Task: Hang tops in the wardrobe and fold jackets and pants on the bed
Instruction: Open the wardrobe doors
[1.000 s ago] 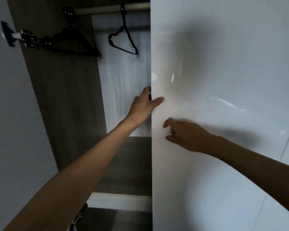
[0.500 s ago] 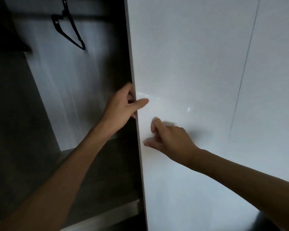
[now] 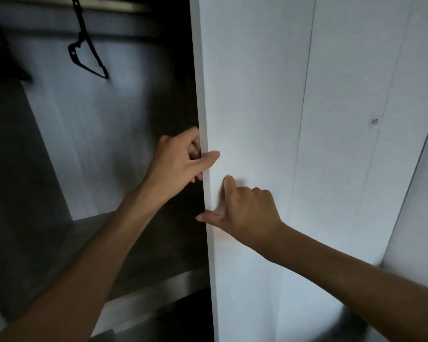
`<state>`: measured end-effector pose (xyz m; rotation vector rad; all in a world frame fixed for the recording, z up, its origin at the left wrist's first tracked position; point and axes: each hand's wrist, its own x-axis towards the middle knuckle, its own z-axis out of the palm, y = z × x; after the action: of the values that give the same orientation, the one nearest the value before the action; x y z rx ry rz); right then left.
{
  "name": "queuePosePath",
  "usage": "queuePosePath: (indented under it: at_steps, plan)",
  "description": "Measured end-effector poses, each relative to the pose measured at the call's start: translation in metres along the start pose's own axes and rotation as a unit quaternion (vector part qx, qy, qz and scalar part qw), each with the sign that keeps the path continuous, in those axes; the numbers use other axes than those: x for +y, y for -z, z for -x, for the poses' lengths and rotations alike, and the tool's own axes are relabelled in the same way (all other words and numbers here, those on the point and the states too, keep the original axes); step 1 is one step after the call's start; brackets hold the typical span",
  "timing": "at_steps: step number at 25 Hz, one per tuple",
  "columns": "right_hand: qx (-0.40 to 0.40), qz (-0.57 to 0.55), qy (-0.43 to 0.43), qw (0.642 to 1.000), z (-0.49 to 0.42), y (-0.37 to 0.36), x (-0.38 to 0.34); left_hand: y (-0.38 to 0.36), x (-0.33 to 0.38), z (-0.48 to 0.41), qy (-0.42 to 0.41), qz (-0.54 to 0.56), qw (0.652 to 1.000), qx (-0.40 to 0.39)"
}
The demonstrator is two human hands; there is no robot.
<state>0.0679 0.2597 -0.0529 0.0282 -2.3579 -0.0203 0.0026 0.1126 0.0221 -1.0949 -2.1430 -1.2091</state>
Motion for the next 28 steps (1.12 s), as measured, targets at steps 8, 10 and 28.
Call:
queuePosePath:
  at_steps: [8, 10, 28]
  plan:
    - [-0.081, -0.074, -0.096, 0.989, 0.047, 0.049, 0.019, -0.034, 0.063, 0.015, -0.037, -0.010, 0.999, -0.016]
    - [-0.080, -0.090, -0.101, 0.988, 0.060, 0.062, 0.033, -0.041, 0.075, 0.016, -0.081, 0.016, 0.995, -0.050]
    - [0.032, -0.043, -0.347, 0.936, 0.178, 0.129, 0.243, -0.200, 0.124, -0.015, -0.152, -0.101, 0.911, -0.370]
